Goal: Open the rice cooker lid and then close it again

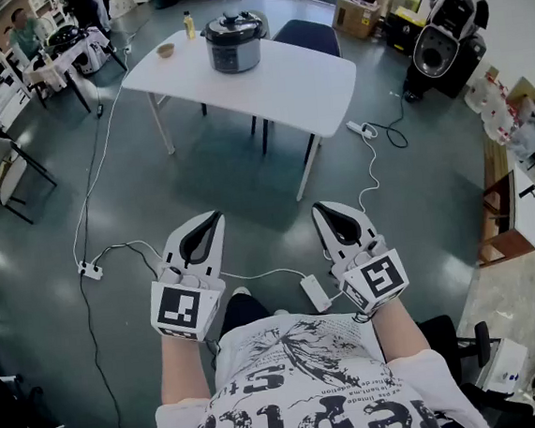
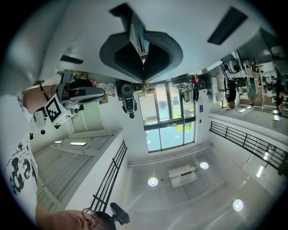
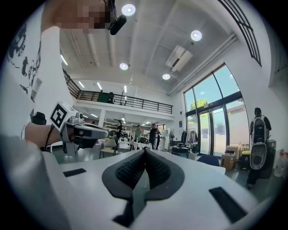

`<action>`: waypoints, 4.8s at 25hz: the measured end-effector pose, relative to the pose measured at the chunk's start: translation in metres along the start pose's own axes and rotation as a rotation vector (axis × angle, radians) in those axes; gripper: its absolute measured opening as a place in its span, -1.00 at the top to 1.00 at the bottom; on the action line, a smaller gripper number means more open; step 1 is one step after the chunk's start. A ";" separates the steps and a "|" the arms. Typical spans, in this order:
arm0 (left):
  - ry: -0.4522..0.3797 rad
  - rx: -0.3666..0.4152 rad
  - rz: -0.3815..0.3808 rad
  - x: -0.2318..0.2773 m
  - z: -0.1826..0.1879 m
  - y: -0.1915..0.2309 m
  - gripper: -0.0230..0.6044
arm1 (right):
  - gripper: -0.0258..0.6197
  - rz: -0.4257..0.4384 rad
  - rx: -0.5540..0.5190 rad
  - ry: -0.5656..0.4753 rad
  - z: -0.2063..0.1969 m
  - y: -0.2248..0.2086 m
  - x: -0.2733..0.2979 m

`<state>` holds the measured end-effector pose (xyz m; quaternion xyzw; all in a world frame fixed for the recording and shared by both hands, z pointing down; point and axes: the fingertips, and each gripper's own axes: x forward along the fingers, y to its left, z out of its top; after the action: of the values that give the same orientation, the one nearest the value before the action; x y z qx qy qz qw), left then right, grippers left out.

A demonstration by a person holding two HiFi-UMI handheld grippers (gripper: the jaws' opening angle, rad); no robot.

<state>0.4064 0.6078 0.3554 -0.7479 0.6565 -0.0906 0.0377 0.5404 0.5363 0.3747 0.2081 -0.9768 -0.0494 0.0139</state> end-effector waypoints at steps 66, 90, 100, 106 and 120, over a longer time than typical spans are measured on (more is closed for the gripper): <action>-0.067 -0.063 -0.216 0.545 -0.059 0.650 0.88 | -0.87 -0.223 0.108 0.264 -0.043 -0.340 0.802; -0.082 -0.053 -0.393 0.837 -0.046 0.735 0.88 | -0.47 -0.156 0.272 0.916 -0.132 -0.574 1.008; -0.090 -0.048 -0.426 0.858 -0.044 0.752 0.88 | -0.06 -0.164 0.290 1.058 -0.146 -0.569 1.019; -0.110 -0.033 -0.493 0.865 -0.034 0.757 0.88 | 0.00 -0.201 0.332 1.059 -0.143 -0.568 1.021; -0.138 -0.041 -0.542 0.849 -0.028 0.786 0.88 | 0.01 -0.327 0.395 0.978 -0.113 -0.575 1.016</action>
<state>-0.2617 -0.3364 0.3179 -0.9012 0.4302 -0.0328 0.0414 -0.1489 -0.4108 0.4352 0.3545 -0.8022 0.2356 0.4187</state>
